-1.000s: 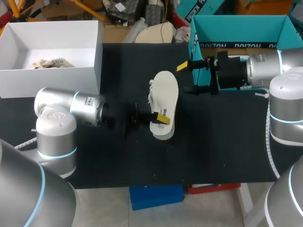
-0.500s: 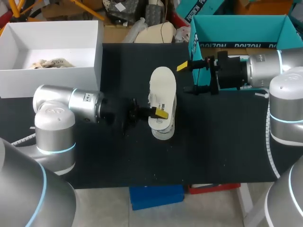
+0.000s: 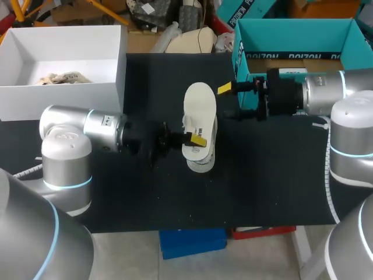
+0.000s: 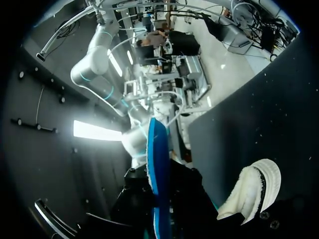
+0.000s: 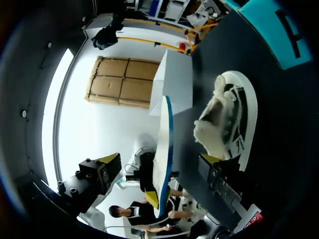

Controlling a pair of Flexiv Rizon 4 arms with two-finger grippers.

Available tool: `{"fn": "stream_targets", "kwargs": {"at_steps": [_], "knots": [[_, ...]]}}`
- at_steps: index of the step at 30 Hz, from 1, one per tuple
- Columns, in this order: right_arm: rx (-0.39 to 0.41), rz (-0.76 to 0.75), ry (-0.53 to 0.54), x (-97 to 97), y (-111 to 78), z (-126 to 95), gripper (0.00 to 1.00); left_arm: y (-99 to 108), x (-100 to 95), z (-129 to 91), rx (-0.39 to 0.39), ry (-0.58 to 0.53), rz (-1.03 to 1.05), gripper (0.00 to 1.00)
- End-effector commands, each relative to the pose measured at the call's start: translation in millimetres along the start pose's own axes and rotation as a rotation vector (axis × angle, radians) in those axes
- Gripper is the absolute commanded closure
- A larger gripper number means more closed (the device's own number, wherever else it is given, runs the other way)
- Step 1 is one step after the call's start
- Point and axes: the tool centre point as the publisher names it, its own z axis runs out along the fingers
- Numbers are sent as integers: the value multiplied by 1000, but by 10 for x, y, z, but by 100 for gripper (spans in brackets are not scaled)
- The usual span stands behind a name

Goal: Take the shoe out of the shoebox, open the shoe tongue, remove and reinsert the insole, then place the shoe into the shoebox

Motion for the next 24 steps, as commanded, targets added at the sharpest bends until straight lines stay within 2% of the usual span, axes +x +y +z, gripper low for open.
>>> {"fn": "stream_targets", "kwargs": {"at_steps": [1,4,6,8,9,10,11,17,24], "knots": [[-9,-3,56,-117,-59,60,0,-7,3,11,-2,3,3,100],[-5,-5,71,-114,-79,125,0,-7,3,11,-2,3,3,100],[-4,-8,80,-111,-86,172,21,-7,3,11,-2,3,3,100],[2,-11,87,-98,-92,216,21,-7,3,11,-2,3,3,100],[2,-12,87,-82,-91,235,31,-7,3,11,-2,3,3,100],[3,-15,89,-69,-89,249,45,-7,3,11,-2,3,3,100],[5,-18,90,-59,-86,264,50,-7,3,11,-2,3,3,100],[26,-16,93,-33,-113,387,52,-7,3,11,-2,3,3,100],[40,4,101,-68,-131,476,59,-7,3,11,-2,3,3,100]]}}
